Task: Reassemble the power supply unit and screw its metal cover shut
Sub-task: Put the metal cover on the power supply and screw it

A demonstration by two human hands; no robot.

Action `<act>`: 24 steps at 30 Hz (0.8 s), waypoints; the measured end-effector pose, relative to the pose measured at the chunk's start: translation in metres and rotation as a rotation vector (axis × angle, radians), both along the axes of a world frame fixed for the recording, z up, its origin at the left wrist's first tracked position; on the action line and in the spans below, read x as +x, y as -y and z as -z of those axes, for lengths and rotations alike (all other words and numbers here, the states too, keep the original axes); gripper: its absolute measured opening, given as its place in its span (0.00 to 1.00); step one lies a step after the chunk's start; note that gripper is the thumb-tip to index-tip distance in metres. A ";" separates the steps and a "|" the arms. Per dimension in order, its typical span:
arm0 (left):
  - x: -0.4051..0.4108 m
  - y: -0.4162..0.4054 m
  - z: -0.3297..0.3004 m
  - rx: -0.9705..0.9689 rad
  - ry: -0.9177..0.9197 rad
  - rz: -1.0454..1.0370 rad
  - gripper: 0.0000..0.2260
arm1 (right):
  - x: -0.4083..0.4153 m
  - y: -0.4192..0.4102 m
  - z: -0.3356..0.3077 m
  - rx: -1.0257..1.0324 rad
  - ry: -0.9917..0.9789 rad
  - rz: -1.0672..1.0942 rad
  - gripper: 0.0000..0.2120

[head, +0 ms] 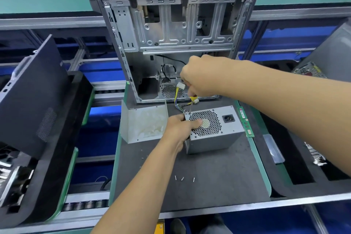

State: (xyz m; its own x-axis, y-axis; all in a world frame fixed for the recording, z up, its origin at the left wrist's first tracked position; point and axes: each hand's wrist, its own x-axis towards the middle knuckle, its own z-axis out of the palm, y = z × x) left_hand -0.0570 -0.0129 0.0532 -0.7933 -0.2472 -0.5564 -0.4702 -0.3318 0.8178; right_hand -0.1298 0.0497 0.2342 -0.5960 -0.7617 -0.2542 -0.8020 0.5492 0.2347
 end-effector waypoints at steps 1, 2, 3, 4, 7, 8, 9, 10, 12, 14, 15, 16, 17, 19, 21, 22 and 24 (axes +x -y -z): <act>0.000 0.000 0.000 -0.004 0.002 -0.003 0.10 | 0.001 -0.001 0.004 -0.012 -0.038 -0.005 0.10; 0.000 0.000 0.000 -0.004 0.004 -0.008 0.10 | 0.003 -0.002 0.008 -0.014 -0.073 0.004 0.13; -0.001 0.000 0.000 -0.002 0.004 -0.009 0.10 | 0.005 -0.003 0.009 -0.015 -0.089 0.021 0.16; -0.001 0.001 -0.001 0.002 0.002 -0.010 0.10 | 0.005 -0.005 0.009 -0.008 -0.073 0.049 0.18; -0.002 0.000 0.000 -0.001 -0.013 0.001 0.10 | 0.003 -0.011 0.001 0.037 0.137 0.082 0.17; -0.001 0.000 0.000 -0.004 -0.015 0.001 0.09 | 0.002 -0.012 -0.002 0.043 0.170 0.044 0.13; -0.001 0.000 0.000 -0.011 -0.013 0.003 0.10 | 0.001 -0.013 -0.005 0.041 0.158 0.011 0.09; -0.001 0.000 0.000 -0.019 -0.010 0.007 0.10 | 0.000 -0.013 -0.005 0.030 0.119 -0.011 0.07; -0.001 0.000 0.001 -0.027 -0.010 0.011 0.10 | 0.001 -0.012 -0.002 0.013 0.024 -0.056 0.09; 0.000 0.000 0.001 -0.034 -0.010 0.006 0.10 | 0.005 -0.010 0.004 -0.005 -0.075 -0.083 0.10; 0.000 0.000 0.001 -0.038 -0.009 0.006 0.10 | 0.006 -0.007 0.006 -0.014 -0.103 -0.067 0.11; 0.000 0.000 0.002 -0.043 -0.010 0.009 0.10 | 0.008 -0.006 0.006 -0.017 -0.097 -0.032 0.13; -0.001 0.001 0.003 -0.047 -0.012 0.011 0.11 | 0.008 -0.004 0.005 -0.009 -0.056 0.012 0.14; -0.002 0.002 0.003 -0.036 -0.016 0.014 0.12 | 0.006 -0.001 0.000 0.024 0.085 0.066 0.16; -0.001 0.002 0.004 -0.031 -0.016 0.013 0.12 | 0.002 -0.002 -0.003 0.024 0.151 0.021 0.12; -0.001 0.001 0.005 -0.043 -0.018 0.018 0.12 | 0.000 -0.003 -0.003 0.009 0.130 -0.008 0.08; 0.000 0.001 0.006 -0.055 -0.028 0.018 0.12 | -0.002 -0.006 0.000 -0.013 0.064 -0.033 0.07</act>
State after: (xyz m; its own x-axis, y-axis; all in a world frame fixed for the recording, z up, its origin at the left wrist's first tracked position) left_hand -0.0570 -0.0139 0.0472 -0.8127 -0.2623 -0.5203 -0.4526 -0.2782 0.8472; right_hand -0.1321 0.0554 0.2343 -0.5536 -0.7838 -0.2814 -0.8327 0.5252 0.1752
